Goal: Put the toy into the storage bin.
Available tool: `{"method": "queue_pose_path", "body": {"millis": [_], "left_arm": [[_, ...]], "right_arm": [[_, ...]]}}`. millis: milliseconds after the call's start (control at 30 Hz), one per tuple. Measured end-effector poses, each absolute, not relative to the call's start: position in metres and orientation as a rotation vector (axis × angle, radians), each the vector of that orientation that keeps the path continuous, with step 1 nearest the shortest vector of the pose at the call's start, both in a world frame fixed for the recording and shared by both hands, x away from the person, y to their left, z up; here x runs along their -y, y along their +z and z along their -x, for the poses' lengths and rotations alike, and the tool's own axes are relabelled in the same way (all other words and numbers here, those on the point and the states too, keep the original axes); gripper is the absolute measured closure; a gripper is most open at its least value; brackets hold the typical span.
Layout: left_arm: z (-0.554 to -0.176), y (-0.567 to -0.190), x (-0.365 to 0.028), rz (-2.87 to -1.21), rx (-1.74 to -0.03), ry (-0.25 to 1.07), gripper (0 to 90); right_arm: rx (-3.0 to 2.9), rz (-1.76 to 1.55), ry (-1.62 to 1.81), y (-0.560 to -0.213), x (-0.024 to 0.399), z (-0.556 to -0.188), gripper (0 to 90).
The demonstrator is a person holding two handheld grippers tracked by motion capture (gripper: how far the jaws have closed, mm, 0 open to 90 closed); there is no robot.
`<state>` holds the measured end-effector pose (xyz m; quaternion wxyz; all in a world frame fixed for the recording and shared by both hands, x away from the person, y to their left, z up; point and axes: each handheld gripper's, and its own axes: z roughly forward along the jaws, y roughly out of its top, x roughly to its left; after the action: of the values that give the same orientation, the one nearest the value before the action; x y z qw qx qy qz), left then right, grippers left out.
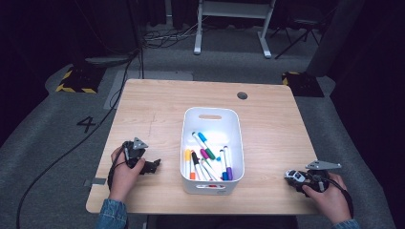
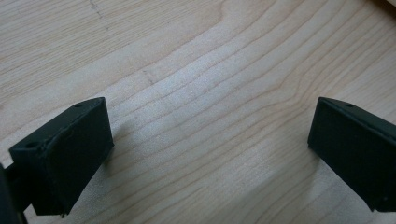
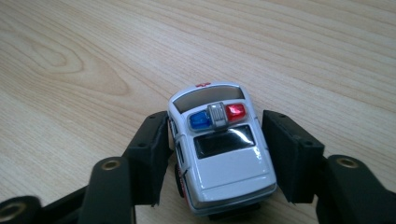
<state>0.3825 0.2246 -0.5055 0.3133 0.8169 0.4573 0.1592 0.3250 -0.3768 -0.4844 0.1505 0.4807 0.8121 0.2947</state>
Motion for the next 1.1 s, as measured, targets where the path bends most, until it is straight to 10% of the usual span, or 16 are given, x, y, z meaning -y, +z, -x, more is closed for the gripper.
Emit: {"method": "queue_pose_path", "body": {"millis": [1100], "left_arm": [[-0.381,-0.505,-0.225,-2.156,-1.205,0.426,0.1]], "right_arm": [[-2.283,-1.409,1.002,-0.423,0.359,-0.326,48.9]]}}
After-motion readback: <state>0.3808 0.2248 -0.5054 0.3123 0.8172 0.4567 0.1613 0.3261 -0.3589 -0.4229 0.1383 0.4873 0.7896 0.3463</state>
